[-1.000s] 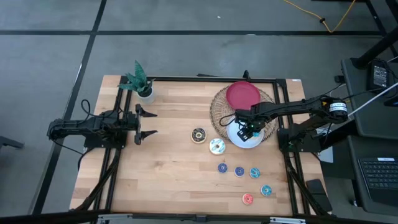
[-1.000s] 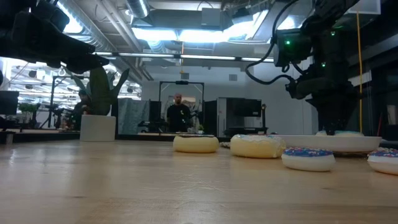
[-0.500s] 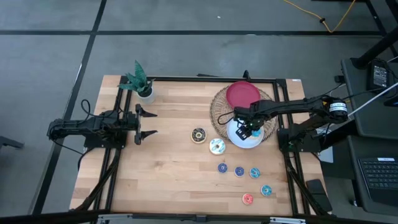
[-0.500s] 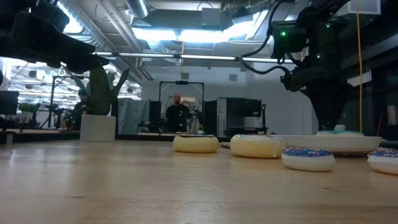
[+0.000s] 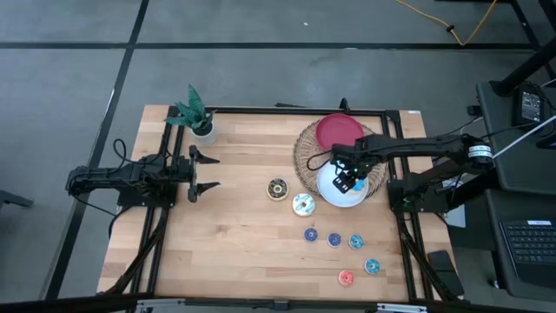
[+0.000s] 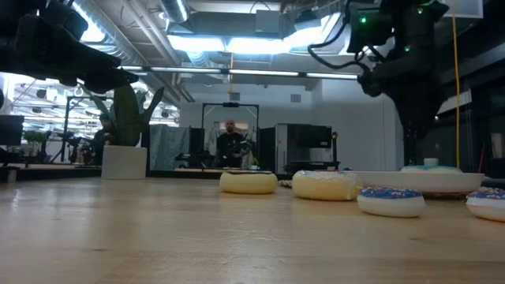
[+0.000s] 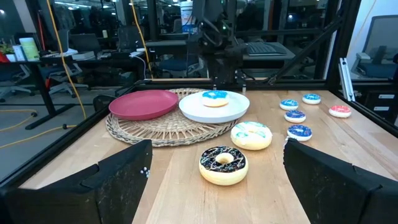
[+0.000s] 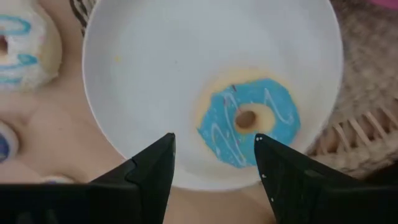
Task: Pick & Place donuts
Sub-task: Put the big black donut on the white plate
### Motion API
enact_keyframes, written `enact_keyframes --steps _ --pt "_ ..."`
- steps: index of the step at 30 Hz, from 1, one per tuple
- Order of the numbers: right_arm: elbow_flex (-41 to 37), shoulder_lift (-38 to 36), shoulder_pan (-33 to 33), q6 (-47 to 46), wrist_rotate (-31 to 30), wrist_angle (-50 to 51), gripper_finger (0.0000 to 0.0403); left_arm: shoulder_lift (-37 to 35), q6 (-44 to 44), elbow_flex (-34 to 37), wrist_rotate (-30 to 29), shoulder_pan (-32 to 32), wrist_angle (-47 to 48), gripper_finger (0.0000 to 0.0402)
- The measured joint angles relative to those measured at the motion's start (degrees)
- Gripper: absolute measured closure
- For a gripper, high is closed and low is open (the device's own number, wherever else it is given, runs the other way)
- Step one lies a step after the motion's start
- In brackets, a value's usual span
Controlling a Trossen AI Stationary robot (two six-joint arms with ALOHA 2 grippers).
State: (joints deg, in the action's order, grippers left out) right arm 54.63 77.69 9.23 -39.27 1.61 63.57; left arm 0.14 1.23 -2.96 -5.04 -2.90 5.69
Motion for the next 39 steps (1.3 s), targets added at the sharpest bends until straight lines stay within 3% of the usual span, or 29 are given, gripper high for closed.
enact_keyframes --steps 6,31,39 --pt "3.5 0.06 0.13 3.62 2.96 5.23 0.0183 0.02 0.0 0.0 0.0 0.0 -0.02 0.0049" --pt "30.03 0.08 0.12 17.41 3.1 25.66 0.0183 0.01 0.0 -0.01 0.01 -0.01 0.0 0.0049" --pt "37.33 0.11 -0.11 20.12 5.3 26.36 0.0183 0.0 0.0 -0.01 0.0 -0.01 0.0 0.0049"
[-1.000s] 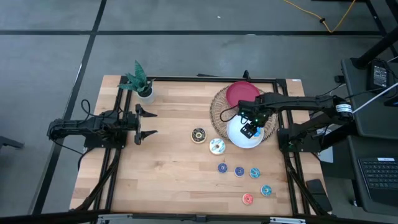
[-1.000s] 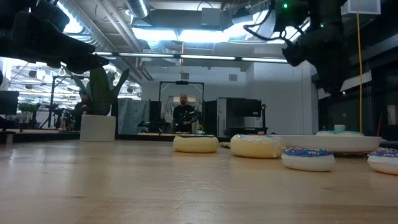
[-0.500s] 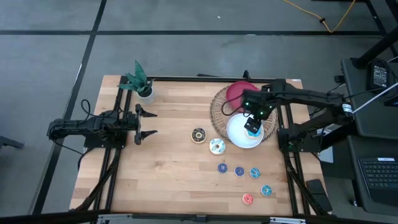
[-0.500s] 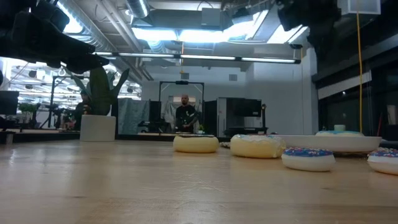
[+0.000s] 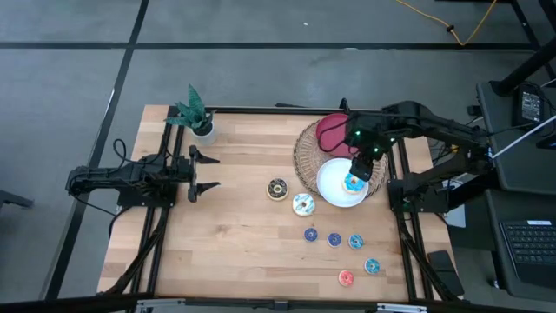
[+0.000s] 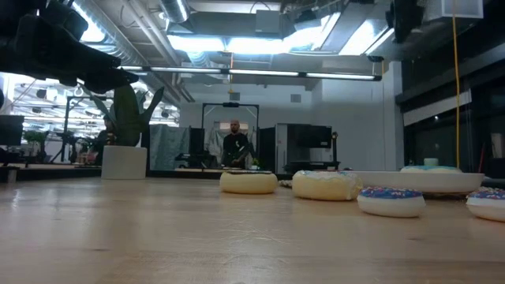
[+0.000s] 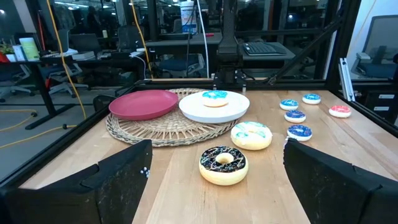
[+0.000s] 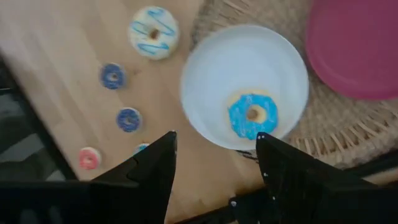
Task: Pick & Place donuts
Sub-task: Put the big black donut on the white plate
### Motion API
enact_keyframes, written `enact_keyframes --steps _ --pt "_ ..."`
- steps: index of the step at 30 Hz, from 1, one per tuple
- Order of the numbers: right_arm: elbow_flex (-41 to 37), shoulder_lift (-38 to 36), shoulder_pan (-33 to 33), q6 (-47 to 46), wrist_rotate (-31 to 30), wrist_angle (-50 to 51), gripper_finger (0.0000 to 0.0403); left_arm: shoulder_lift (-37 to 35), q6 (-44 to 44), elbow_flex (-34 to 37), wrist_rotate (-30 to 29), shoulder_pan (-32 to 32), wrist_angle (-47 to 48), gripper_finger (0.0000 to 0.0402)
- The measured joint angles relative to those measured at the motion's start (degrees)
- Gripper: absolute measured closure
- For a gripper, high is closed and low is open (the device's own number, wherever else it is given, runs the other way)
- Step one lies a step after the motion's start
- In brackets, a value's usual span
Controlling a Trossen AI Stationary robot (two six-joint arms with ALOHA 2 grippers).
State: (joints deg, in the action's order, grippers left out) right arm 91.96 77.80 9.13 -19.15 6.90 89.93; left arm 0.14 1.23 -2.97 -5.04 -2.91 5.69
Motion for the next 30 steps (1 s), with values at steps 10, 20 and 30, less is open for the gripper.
enact_keyframes --steps 10,20,30 --pt "7.57 0.0 0.0 0.17 3.91 0.05 0.0183 0.02 0.0 -0.01 0.0 -0.01 0.0 0.0049" --pt "13.83 2.68 0.0 0.82 3.85 0.19 0.0183 0.0 0.0 0.01 0.0 0.01 0.0 0.0049" --pt "23.54 12.29 0.0 3.19 3.57 0.03 0.0183 0.0 0.0 0.01 0.01 0.0 0.0 0.0048"
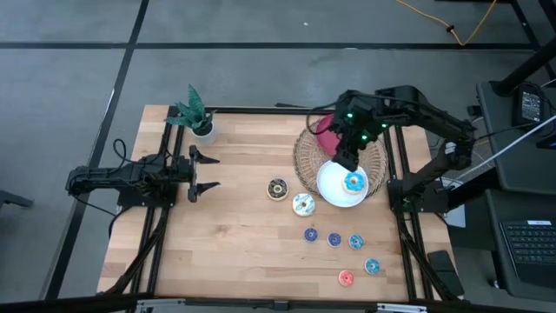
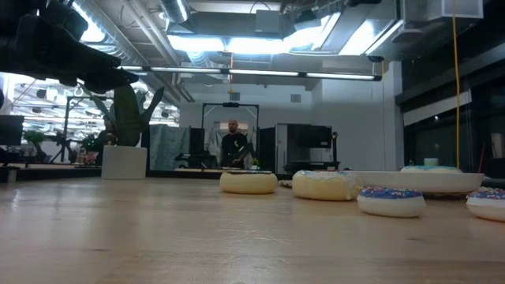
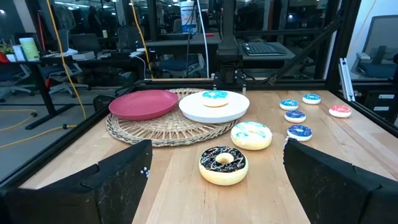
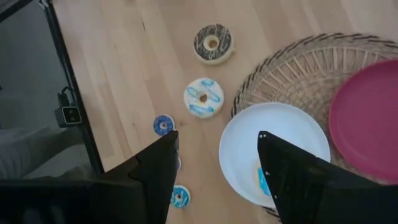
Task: Pick & Place donuts
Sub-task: Put the big black donut on the white plate
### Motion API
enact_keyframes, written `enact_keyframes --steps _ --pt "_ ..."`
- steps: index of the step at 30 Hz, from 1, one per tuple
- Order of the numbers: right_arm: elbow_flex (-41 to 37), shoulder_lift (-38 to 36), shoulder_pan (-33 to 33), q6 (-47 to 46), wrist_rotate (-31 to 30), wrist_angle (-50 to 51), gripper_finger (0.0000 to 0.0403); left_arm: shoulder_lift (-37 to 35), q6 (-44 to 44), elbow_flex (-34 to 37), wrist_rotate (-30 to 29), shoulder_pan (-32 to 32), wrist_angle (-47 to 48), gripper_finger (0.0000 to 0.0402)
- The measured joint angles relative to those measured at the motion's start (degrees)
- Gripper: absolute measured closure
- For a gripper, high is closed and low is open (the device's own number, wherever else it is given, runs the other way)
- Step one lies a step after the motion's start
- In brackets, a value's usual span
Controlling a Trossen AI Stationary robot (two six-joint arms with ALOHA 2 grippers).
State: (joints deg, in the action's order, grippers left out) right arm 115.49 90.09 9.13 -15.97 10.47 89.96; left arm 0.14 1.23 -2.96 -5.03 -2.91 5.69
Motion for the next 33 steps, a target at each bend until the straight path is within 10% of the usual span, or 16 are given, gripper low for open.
enact_keyframes --steps 17,33 --pt "17.77 18.88 -1.34 -3.49 0.77 -0.08 0.0183 0.01 0.0 0.0 0.0 0.01 0.0 0.0049" --pt "18.57 26.83 -2.76 -7.4 -0.74 -5.0 0.0183 0.02 0.0 0.0 0.01 0.01 0.0 0.0049"
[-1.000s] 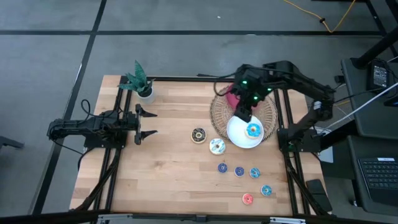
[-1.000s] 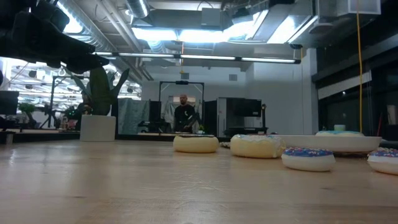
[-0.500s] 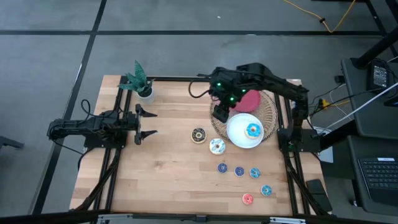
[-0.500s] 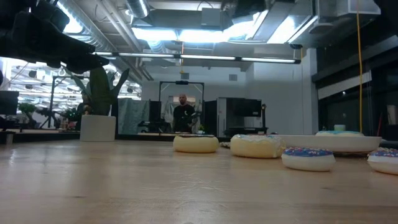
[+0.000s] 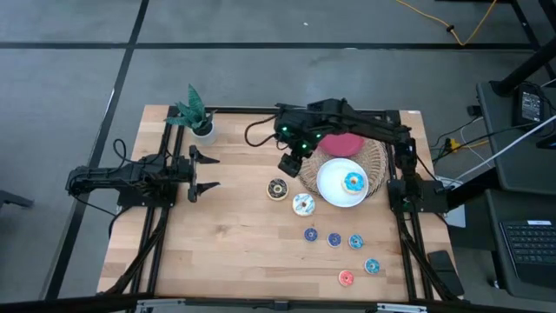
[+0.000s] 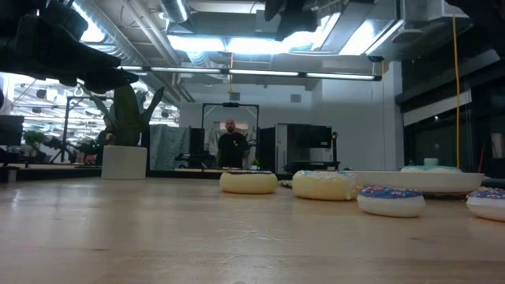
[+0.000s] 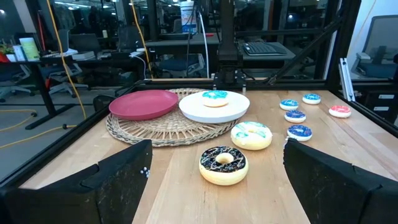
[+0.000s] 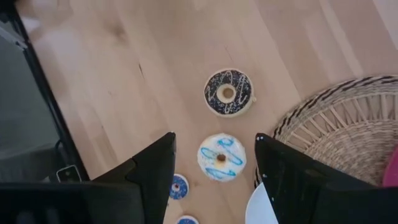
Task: Pick & Place donuts
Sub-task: Put the big black donut on the white plate
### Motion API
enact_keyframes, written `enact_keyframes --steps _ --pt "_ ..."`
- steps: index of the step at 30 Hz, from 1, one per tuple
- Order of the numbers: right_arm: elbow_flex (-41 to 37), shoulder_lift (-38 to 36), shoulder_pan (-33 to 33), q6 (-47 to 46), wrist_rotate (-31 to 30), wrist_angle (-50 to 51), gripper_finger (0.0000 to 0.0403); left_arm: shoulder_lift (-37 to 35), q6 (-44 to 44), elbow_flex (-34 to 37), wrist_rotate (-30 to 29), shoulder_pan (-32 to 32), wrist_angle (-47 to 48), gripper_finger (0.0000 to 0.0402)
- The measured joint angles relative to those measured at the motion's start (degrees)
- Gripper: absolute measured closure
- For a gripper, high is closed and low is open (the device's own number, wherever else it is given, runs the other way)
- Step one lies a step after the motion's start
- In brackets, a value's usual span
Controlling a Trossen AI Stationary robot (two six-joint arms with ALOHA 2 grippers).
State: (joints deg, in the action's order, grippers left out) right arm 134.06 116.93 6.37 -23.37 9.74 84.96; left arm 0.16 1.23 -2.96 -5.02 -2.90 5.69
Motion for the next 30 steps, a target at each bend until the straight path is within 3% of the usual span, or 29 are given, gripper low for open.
enact_keyframes --steps 30 --pt "-0.07 15.84 -3.14 -1.27 -7.38 -4.34 0.0183 -0.02 0.0 -0.02 -0.02 0.0 0.0 0.0048"
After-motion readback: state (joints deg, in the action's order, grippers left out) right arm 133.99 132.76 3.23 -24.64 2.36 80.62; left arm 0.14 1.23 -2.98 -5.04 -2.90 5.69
